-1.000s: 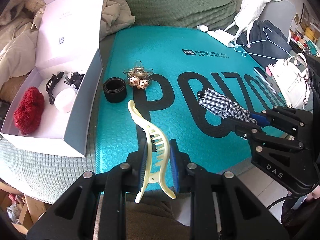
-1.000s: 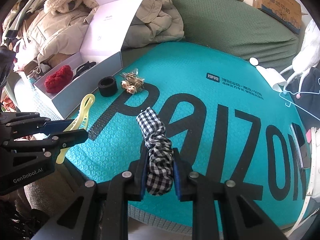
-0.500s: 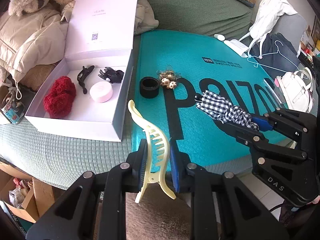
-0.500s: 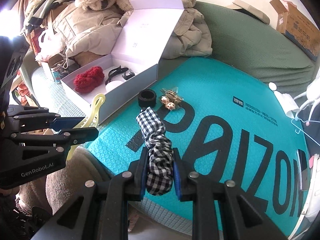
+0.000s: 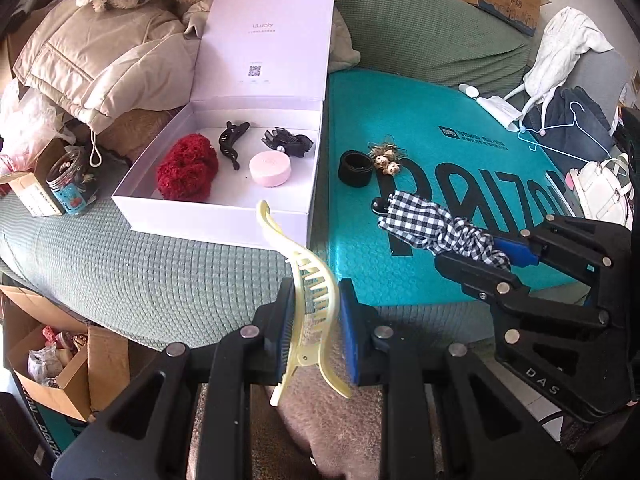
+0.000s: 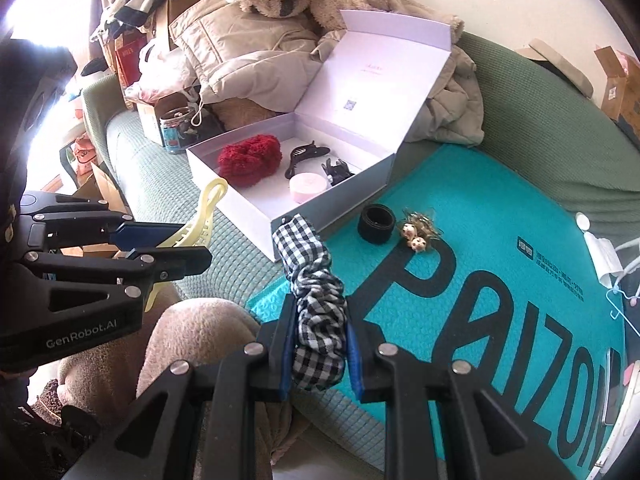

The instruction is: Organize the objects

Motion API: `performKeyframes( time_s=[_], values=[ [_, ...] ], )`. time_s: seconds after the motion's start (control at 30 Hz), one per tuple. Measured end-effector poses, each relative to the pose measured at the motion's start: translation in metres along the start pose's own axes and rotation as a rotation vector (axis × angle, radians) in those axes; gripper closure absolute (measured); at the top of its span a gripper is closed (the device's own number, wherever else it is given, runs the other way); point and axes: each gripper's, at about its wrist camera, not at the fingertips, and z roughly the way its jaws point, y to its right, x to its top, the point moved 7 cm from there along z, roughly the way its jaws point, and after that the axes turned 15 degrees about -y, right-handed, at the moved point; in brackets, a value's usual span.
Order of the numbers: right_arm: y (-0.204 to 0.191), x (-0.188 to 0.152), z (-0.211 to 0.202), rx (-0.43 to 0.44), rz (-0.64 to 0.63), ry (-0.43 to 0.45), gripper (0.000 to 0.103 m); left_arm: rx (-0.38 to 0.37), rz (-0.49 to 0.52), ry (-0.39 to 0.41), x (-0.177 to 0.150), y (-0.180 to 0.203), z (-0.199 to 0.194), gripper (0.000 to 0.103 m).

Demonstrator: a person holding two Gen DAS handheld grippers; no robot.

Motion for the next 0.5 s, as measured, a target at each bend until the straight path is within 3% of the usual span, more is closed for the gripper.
performKeyframes(
  time_s=[0.3, 0.5],
  values=[
    [-0.037, 0.008, 0.012, 0.043, -0.069, -0.030, 0.082, 0.030, -0.047, -0.014, -0.020, -0.033, -0.005, 0.083],
    [-0.048, 0.023, 0.018, 0.056, -0.100, -0.033, 0.082, 0.045, -0.076, -0.016, -0.016, -0.055, -0.007, 0.083]
  ],
)
